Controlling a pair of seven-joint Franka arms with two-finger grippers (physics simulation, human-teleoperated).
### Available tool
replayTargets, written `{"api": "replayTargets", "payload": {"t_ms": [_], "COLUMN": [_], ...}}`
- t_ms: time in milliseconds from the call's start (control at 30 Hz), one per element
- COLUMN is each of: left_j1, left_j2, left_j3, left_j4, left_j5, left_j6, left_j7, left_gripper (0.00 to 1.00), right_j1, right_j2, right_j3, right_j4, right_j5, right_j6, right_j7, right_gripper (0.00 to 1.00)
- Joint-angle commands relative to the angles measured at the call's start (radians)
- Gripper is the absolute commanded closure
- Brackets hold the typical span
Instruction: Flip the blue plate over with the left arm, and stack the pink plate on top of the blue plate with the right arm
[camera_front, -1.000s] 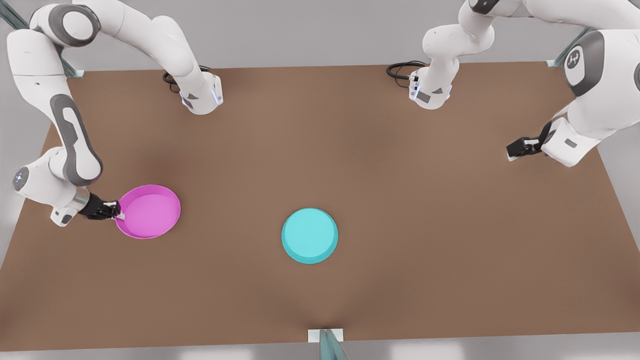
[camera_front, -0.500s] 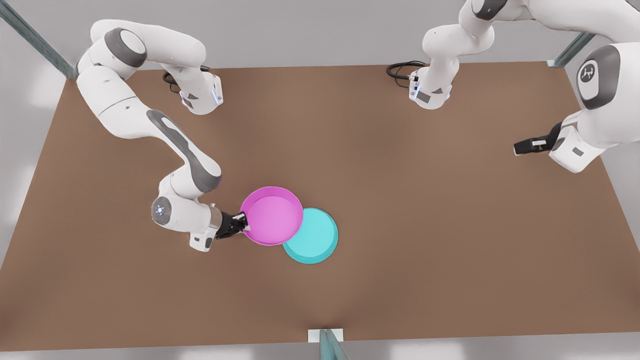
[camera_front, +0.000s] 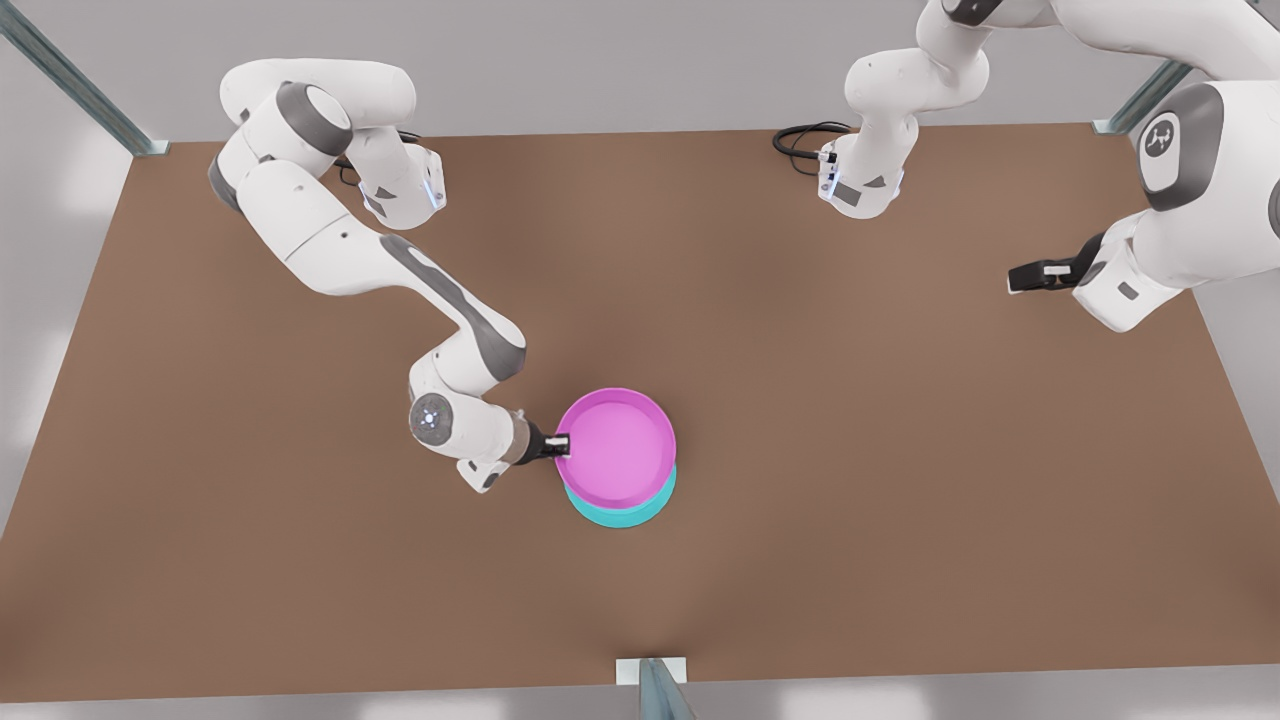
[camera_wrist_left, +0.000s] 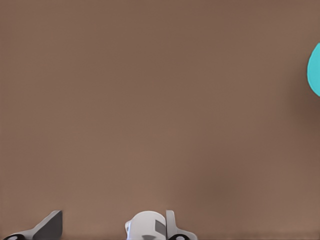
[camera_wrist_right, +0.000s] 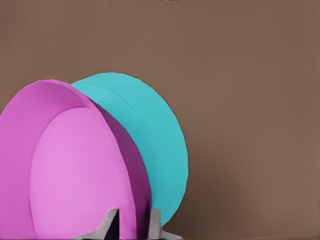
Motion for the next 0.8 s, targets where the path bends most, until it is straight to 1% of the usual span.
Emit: {"api": "replayTargets", "payload": {"t_ms": [0, 133, 200, 233, 267, 300, 333, 367, 400, 433, 467, 500, 533, 567, 600, 633, 667, 700, 733, 767], "left_j1": [0.000, 0.000, 0.000, 0.000, 0.000, 0.000, 0.000, 0.000, 0.000, -0.002, -0.006, -0.008, -0.009, -0.011, -0.032, -0.035, -0.035, -0.035, -0.035, -0.035], "left_j2": [-0.002, -0.002, 0.000, 0.000, 0.000, 0.000, 0.000, 0.000, 0.000, 0.002, 0.002, -0.024, -0.048, -0.049, -0.051, -0.052, -0.054, -0.055, -0.055, -0.055], "left_j3": [0.000, 0.000, 0.000, 0.000, 0.000, 0.000, 0.000, 0.000, 0.000, 0.002, 0.000, -0.003, -0.015, -0.015, -0.017, -0.017, -0.017, -0.017, -0.017, -0.017], "left_j4": [0.000, 0.003, 0.003, 0.003, 0.003, 0.003, 0.003, 0.003, 0.003, 0.000, -0.009, -0.108, -0.174, -0.181, -0.181, -0.181, -0.182, -0.182, -0.182, -0.182], "left_j5": [0.000, 0.001, 0.001, 0.001, 0.001, 0.001, 0.001, 0.001, 0.003, 0.003, 0.006, 0.004, 0.004, 0.007, 0.020, 0.020, 0.020, 0.020, 0.020, 0.020], "left_j6": [-0.008, 0.000, 0.001, 0.001, 0.001, 0.001, 0.001, 0.001, 0.001, 0.001, 0.001, 0.072, 0.164, 0.221, 0.238, 0.239, 0.247, 0.248, 0.247, 0.245], "left_j7": [0.070, 0.068, 0.068, 0.068, 0.068, 0.068, 0.068, 0.068, 0.068, 0.067, 0.065, 0.067, 0.065, 0.065, 0.059, 0.053, 0.051, 0.051, 0.051, 0.051], "left_gripper": [0.00, 0.00, 0.00, 0.00, 0.00, 0.00, 0.00, 0.00, 0.00, 0.00, 0.00, 0.00, 0.00, 0.00, 0.00, 0.00, 0.00, 0.00, 0.00, 0.00], "right_j1": [0.001, -0.011, -0.041, -0.120, -0.186, -0.281, -0.327, -0.338, -0.338, -0.349, -0.347, -0.338, -0.312, -0.202, -0.098, -0.038, -0.010, 0.063, 0.122, 0.114], "right_j2": [-0.002, -0.006, -0.009, -0.020, -0.051, -0.074, -0.088, -0.128, -0.183, -0.273, -0.304, -0.331, -0.391, -0.479, -0.537, -0.600, -0.664, -0.674, -0.674, -0.684], "right_j3": [-0.002, -0.002, -0.004, -0.001, 0.001, 0.007, 0.008, 0.016, 0.054, 0.062, 0.059, 0.058, 0.039, -0.140, -0.326, -0.419, -0.467, -0.556, -0.622, -0.622], "right_j4": [0.000, 0.002, 0.062, 0.077, 0.106, 0.152, 0.210, 0.362, 0.450, 0.451, 0.470, 0.539, 0.531, 0.530, 0.524, 0.449, 0.363, 0.355, 0.355, 0.341], "right_j5": [-0.010, -0.010, -0.027, -0.098, -0.130, -0.132, -0.132, -0.150, -0.300, -0.331, -0.329, -0.326, -0.322, -0.204, -0.106, -0.078, -0.050, -0.046, -0.046, -0.046], "right_j6": [0.025, 0.019, -0.027, -0.116, -0.247, -0.441, -0.589, -0.904, -1.033, -1.061, -1.101, -1.144, -1.149, -1.161, -1.175, -1.162, -1.119, -1.112, -1.112, -1.112], "right_j7": [0.432, 0.428, 0.415, 0.359, 0.235, -0.035, -0.135, -0.204, -0.221, -0.339, -0.365, -0.373, -0.376, -0.418, -0.450, -0.493, -0.493, -0.493, -0.493, -0.491], "right_gripper": [0.00, 0.00, 0.00, 0.00, 0.00, 0.00, 0.00, 0.00, 0.00, 0.00, 0.00, 0.00, 0.00, 0.00, 0.00, 0.00, 0.00, 0.00, 0.00, 0.00]}}
